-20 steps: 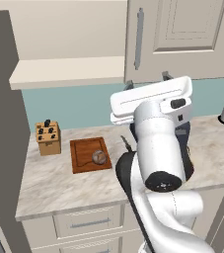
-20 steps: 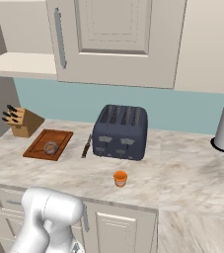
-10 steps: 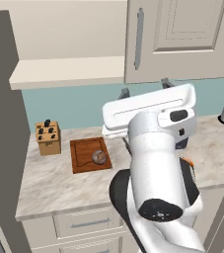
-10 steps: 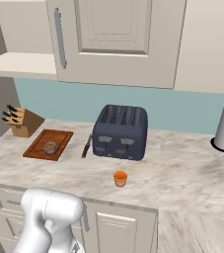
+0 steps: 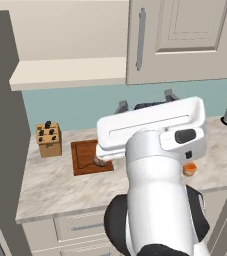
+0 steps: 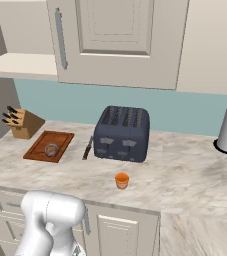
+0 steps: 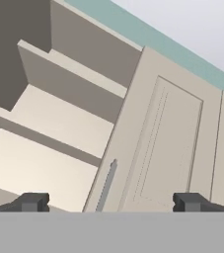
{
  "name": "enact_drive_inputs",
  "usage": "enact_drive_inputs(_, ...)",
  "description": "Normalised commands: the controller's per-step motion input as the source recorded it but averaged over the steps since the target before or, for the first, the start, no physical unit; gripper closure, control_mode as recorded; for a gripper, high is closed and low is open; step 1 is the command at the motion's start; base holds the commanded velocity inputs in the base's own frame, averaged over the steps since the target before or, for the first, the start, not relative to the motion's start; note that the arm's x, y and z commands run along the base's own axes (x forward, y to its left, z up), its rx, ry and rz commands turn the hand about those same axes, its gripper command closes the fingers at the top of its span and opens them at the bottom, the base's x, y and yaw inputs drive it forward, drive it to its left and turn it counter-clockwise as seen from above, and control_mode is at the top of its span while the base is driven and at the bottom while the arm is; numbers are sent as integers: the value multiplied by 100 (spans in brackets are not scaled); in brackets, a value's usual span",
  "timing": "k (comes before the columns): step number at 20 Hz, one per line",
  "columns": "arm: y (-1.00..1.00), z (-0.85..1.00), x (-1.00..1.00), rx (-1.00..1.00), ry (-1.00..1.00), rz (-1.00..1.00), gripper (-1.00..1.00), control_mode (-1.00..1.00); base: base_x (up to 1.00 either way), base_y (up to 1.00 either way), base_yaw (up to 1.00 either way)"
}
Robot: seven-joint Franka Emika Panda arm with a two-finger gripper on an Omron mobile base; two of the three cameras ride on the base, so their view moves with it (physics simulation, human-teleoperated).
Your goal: Pick the bread, place it on the cutting board, pick the jam, place it on the counter, and close the cabinet.
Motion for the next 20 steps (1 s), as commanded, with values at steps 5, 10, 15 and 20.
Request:
enact_drive_inputs(5,23,3,-44,0,1,0,-100,-100,0,0,0)
enact_drive_inputs(10,22,0,-44,0,0,0,-100,-100,0,0,0)
enact_drive_inputs(15,21,0,-41,0,0,0,-100,-100,0,0,0)
enact_drive_inputs(20,18,0,-34,0,0,0,-100,-100,0,0,0)
